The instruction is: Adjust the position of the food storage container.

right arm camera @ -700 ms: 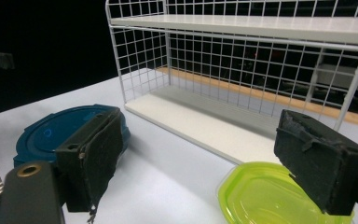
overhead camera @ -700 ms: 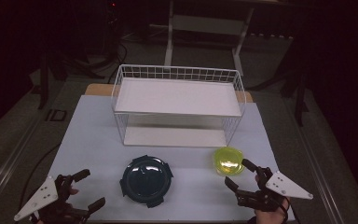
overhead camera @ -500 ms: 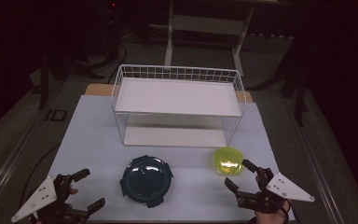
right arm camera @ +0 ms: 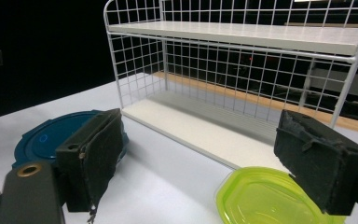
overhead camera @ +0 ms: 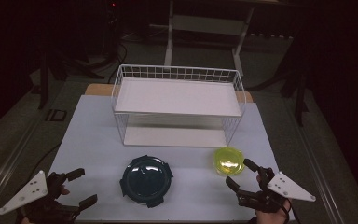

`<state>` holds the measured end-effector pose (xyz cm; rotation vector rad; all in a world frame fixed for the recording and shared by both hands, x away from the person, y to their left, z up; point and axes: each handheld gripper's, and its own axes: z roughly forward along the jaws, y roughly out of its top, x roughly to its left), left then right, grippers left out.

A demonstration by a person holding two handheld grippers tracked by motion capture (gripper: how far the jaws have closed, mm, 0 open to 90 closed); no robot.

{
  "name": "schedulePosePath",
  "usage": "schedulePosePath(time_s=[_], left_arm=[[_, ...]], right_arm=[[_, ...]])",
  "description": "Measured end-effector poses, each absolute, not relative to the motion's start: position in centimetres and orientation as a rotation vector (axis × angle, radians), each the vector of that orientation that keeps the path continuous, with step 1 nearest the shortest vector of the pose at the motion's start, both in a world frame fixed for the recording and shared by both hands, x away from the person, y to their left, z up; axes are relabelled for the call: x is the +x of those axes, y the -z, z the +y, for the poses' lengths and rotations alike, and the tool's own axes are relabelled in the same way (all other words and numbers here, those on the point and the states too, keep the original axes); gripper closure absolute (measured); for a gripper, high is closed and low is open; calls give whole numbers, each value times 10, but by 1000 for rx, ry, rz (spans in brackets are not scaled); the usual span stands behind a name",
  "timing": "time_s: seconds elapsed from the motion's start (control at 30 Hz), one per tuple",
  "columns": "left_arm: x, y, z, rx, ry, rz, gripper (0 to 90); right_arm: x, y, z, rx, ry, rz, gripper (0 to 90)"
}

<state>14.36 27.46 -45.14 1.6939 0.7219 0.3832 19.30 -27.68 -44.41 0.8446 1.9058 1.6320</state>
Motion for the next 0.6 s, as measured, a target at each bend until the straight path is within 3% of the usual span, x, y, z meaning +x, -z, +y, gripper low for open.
schedulePosePath(time_s=[0.13, 0.17, 0.2, 0.23, 0.33, 0.6], left_arm=[[145, 456, 273, 1723, -370, 739, 288], [145, 456, 273, 1723, -370, 739, 288], [150, 465, 269, 1758, -333, 765, 412], [152, 469, 268, 1769, -316, 777, 481], [156, 480, 261, 1817, -294, 799, 614], [164, 493, 250, 1934, -334, 845, 877]], right_arm=[[193, 445, -276, 840, -1628, 1912, 152], [193, 445, -276, 840, -1624, 1913, 152], [194, 445, -276, 842, -1626, 1914, 152], [194, 445, -276, 845, -1625, 1914, 153], [194, 446, -276, 844, -1623, 1916, 153], [194, 447, -276, 843, -1621, 1929, 154]])
